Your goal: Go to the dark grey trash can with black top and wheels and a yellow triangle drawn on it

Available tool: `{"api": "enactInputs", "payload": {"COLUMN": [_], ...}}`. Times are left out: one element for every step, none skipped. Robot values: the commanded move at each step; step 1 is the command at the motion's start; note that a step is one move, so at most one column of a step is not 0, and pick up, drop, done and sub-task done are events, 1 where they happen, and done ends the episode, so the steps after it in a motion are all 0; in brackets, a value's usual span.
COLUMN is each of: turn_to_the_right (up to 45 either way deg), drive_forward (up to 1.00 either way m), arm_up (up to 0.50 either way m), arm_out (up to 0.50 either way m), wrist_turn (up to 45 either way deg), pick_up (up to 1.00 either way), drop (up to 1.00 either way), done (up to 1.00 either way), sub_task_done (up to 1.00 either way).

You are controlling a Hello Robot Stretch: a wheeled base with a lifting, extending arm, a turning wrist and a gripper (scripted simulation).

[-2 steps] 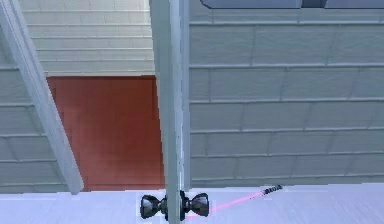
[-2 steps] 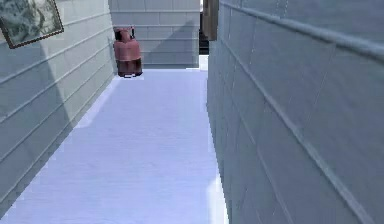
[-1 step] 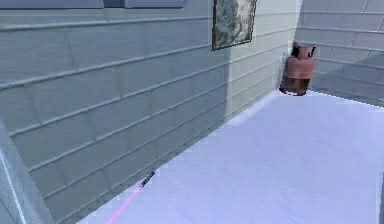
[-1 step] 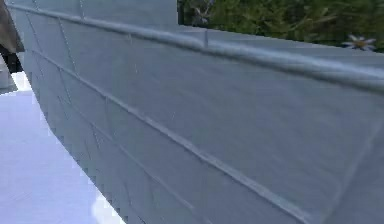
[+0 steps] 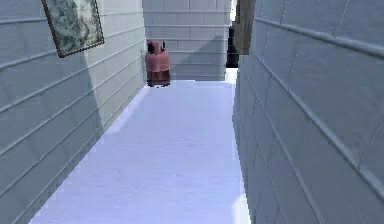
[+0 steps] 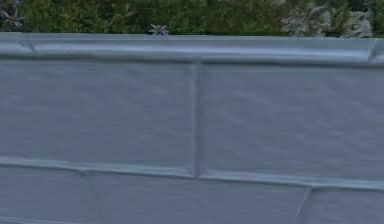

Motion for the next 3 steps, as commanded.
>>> {"api": "enactInputs", "payload": {"turn_to_the_right": [0.0,3.0,0.0], "drive_forward": [1.00,0.00,1.00], "arm_up": [0.00,0.00,0.00], "arm_out": [0.00,0.00,0.00], "wrist_turn": [0.0,0.0,0.0], "pick_up": [0.00,0.00,0.00], "drop": [0.00,0.00,0.00], "done": [0.00,0.00,0.00], "sub_task_done": [0.00,0.00,0.00]}}
